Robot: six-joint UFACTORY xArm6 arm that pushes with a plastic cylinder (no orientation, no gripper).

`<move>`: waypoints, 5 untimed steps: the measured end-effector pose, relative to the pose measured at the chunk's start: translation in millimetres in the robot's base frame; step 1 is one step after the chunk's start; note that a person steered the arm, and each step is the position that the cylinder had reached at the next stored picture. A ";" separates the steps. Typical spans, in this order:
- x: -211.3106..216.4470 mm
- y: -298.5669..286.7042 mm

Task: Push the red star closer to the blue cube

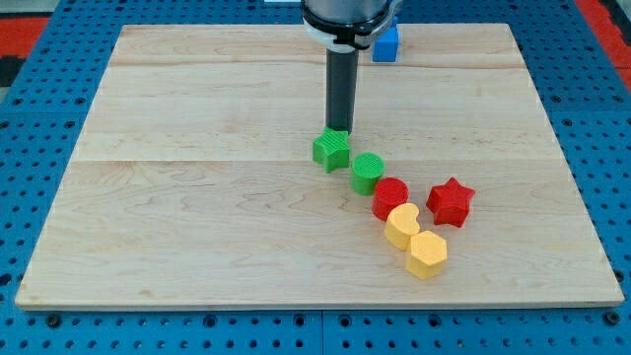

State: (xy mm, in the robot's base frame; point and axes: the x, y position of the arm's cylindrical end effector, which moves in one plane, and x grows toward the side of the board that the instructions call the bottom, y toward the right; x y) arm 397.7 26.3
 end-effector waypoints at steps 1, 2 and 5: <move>-0.6 -1.2; -47.6 -26.4; 40.7 -152.5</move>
State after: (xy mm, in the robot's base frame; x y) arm 438.4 -126.1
